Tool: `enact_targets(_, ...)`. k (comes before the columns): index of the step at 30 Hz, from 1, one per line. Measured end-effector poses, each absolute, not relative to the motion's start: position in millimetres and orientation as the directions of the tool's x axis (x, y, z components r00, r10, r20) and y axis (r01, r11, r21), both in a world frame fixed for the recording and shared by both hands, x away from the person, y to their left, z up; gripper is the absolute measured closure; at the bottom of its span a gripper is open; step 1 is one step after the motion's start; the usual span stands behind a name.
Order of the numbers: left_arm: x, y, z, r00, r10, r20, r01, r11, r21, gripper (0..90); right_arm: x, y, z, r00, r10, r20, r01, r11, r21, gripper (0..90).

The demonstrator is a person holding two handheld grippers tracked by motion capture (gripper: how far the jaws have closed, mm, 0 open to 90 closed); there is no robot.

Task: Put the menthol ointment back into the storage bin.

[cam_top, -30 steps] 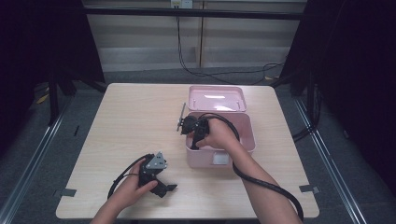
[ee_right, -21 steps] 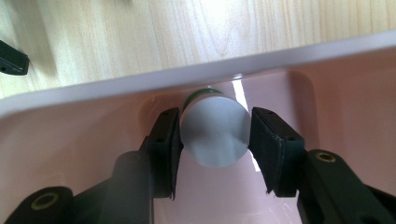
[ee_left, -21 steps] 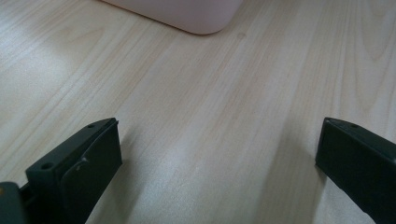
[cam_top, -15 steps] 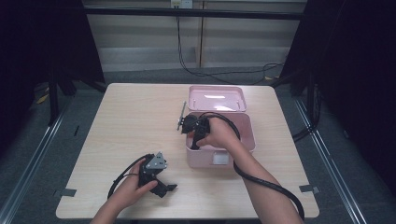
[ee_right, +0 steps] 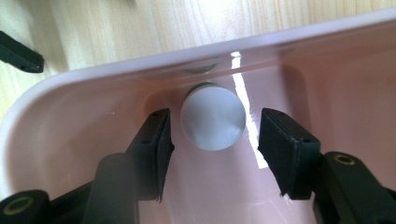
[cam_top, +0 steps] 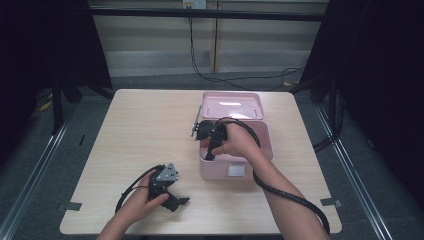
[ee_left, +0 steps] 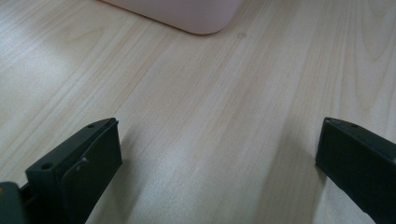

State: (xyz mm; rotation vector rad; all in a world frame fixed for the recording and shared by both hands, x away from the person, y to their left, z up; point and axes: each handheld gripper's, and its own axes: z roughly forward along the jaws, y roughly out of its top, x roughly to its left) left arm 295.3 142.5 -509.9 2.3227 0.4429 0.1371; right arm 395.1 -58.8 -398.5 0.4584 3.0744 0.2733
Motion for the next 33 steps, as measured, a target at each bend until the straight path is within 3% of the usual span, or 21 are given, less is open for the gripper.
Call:
enact_targets(9, 295, 143, -510, 0.934, 0.355, -0.033, 0.274, -0.656, 0.704, 0.0, 395, -66, -389, -0.952, 0.306, 0.002, 0.301, 0.936, 0.181, 38.1)
enact_targets(24, 295, 143, -510, 0.934, 0.355, -0.033, 0.274, -0.656, 0.704, 0.0, 397, -83, -377, -0.931, 0.366, 0.015, 0.362, 0.914, 0.183, 18.0)
enact_targets(33, 295, 143, -510, 0.934, 0.355, -0.033, 0.274, -0.656, 0.703, 0.0, 398, -97, -368, -0.910, 0.415, 0.023, 0.412, 0.892, 0.187, 16.6)
